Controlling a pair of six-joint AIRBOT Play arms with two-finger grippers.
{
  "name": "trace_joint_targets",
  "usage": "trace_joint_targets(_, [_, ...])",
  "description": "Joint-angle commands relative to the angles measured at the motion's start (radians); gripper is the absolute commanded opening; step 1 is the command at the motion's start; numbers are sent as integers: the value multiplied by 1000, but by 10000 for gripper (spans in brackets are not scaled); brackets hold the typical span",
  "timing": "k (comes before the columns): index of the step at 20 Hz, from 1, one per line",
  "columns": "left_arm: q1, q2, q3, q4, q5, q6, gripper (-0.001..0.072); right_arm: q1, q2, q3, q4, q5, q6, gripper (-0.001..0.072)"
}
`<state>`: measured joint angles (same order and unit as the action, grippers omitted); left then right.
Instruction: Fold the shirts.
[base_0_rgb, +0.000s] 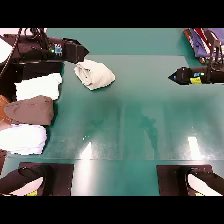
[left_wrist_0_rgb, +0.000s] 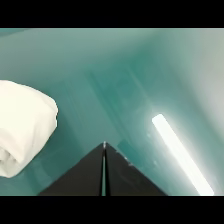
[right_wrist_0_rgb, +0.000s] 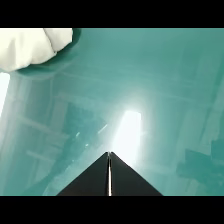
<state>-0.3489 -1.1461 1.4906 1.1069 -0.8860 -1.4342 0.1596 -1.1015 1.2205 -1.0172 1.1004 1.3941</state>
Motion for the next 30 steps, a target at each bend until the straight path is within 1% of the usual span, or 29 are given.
trace_joint_targets(1, [0,-22,-2,88,80,18,364,5,0,0,5,-5,0,14])
trace_joint_targets(2, [4,-53,-2,151,102,-41,580,5,0,0,5,4,0,14])
trace_joint_targets(3, [13,-93,-2,192,108,-88,581,5,0,0,5,1,0,14])
trace_joint_targets(4, [31,-150,-2,204,111,-106,580,5,0,0,4,1,0,14])
trace_joint_targets(6, [76,-283,-2,181,132,-130,581,5,0,0,5,13,0,14])
trace_joint_targets(7, [94,-350,-2,145,146,-142,581,5,0,0,4,26,0,14])
trace_joint_targets(10, [124,-529,-1,-11,207,-136,581,5,0,0,5,29,0,14])
trace_joint_targets(12, [124,-598,1,-59,273,-136,580,5,0,0,5,30,0,14])
trace_joint_targets(14, [124,-619,1,-94,346,-137,579,5,0,0,5,34,0,14])
trace_joint_targets(15, [124,-617,2,-96,377,-137,556,5,0,0,5,36,0,14])
trace_joint_targets(16, [124,-615,9,-97,394,-137,418,5,0,0,5,37,1,14])
trace_joint_targets(18, [124,-615,50,-96,406,-136,92,5,0,1,5,37,1,14])
trace_joint_targets(19, [124,-615,79,-95,397,-135,28,5,0,1,6,38,1,14])
trace_joint_targets(21, [124,-595,167,-83,325,-116,26,5,18,3,5,34,0,14])
trace_joint_targets(22, [124,-567,220,-73,293,-80,25,5,34,18,3,32,0,14])
trace_joint_targets(23, [124,-523,275,-55,274,-47,25,3,56,51,-10,27,0,14])
trace_joint_targets(25, [116,-406,368,-7,255,-11,25,0,94,153,-52,24,0,14])
trace_joint_targets(26, [106,-332,409,28,238,4,25,0,110,217,-88,24,0,14])
trace_joint_targets(28, [72,-194,454,131,200,3,24,-1,131,336,-148,24,0,14])
trace_joint_targets(30, [1,-81,456,239,150,2,24,0,142,430,-190,26,0,14])
